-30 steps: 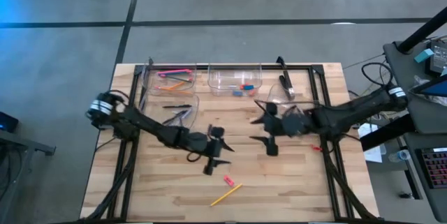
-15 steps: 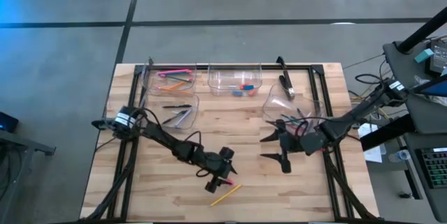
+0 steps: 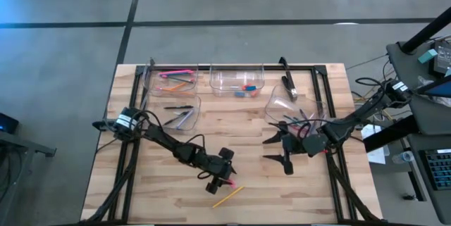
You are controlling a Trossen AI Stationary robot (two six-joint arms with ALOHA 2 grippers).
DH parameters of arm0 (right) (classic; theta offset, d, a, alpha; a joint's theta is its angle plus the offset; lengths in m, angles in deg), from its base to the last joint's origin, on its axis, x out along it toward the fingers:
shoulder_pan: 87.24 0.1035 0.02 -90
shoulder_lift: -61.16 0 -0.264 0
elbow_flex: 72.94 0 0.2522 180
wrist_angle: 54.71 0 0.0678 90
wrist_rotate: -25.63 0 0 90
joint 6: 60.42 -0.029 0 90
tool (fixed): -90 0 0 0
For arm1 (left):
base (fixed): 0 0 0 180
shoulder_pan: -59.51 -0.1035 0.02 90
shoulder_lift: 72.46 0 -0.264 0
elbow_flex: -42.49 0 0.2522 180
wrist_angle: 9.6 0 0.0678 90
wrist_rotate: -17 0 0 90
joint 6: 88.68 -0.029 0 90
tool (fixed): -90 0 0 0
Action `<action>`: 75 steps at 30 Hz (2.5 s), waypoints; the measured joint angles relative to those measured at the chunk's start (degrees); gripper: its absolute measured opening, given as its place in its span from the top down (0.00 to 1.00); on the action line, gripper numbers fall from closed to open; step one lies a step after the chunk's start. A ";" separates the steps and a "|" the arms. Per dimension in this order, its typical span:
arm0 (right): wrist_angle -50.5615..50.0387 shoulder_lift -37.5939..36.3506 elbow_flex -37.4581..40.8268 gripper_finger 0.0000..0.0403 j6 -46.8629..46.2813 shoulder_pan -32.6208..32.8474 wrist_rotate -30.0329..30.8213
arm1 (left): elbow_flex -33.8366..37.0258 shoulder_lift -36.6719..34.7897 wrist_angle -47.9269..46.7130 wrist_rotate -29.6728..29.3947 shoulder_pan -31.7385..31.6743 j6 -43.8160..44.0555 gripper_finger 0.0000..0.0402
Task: Sort crayons/erasers/pens/pencils in bins
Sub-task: Put the pink eraser into the top right transparent bin, then put the yellow pencil into the top left transparent bin
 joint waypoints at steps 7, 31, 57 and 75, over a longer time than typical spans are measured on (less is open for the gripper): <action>0.00 0.00 0.00 0.42 0.13 0.00 0.00 | -0.22 -0.12 -3.30 -0.15 0.54 0.15 0.50; 0.04 0.24 0.50 0.42 0.04 -0.13 1.55 | -0.04 -0.82 -6.49 -1.96 3.57 0.81 0.92; 0.87 0.22 0.57 0.42 -0.07 -0.13 1.51 | -3.57 -26.37 -25.73 -4.03 -43.43 -13.43 0.83; 8.90 8.68 0.31 0.42 1.70 -0.02 -5.58 | -0.54 -46.02 -20.36 1.72 -28.87 -6.58 0.40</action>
